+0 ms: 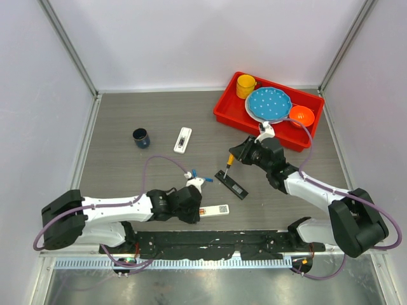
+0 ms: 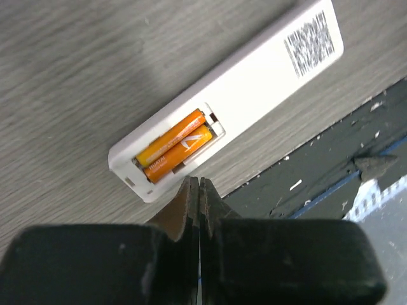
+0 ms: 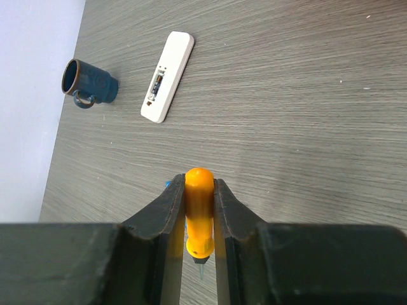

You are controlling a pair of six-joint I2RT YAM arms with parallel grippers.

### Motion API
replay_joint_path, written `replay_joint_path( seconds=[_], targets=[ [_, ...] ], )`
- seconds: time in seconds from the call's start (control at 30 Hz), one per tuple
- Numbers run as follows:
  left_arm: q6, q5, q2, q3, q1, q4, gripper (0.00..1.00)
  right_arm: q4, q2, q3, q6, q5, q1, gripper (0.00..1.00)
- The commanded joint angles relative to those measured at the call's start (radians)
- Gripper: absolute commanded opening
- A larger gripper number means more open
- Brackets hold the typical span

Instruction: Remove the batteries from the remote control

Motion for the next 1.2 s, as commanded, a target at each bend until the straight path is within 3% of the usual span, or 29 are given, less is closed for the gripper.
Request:
replay_joint_path(
  seconds=[0.0, 0.2, 0.53, 0.77, 1.0, 1.17],
  targets=[
    [-0.073, -0.184, -0.042, -0.004, 0.005, -0.003, 0.0, 0.037, -0.027, 0.009, -0.009, -0.006, 0.005, 0.01],
    [-0.04, -0.183, 0.058, 0.005, 0.049, 0.075, 0.0, 0.028, -0.037, 0.013, -0.015, -0.008, 0.005, 0.01],
    [0.076, -0.163, 0.209, 0.185, 0.071, 0.107, 0.0, -0.018, -0.076, 0.018, -0.034, 0.009, 0.004, 0.01],
    [0.027, -0.078, 0.057, 0.128, 0.069, 0.098, 0.0, -0.017, -0.071, 0.016, -0.04, 0.01, 0.004, 0.01],
    [-0.079, -0.048, -0.132, -0.022, 0.069, 0.018, 0.0, 0.02, -0.043, 0.01, -0.029, 0.001, 0.004, 0.01],
    [-0.176, -0.031, -0.204, -0.143, 0.069, 0.047, 0.0, 0.025, -0.045, 0.006, -0.023, 0.006, 0.005, 0.01]
  ],
)
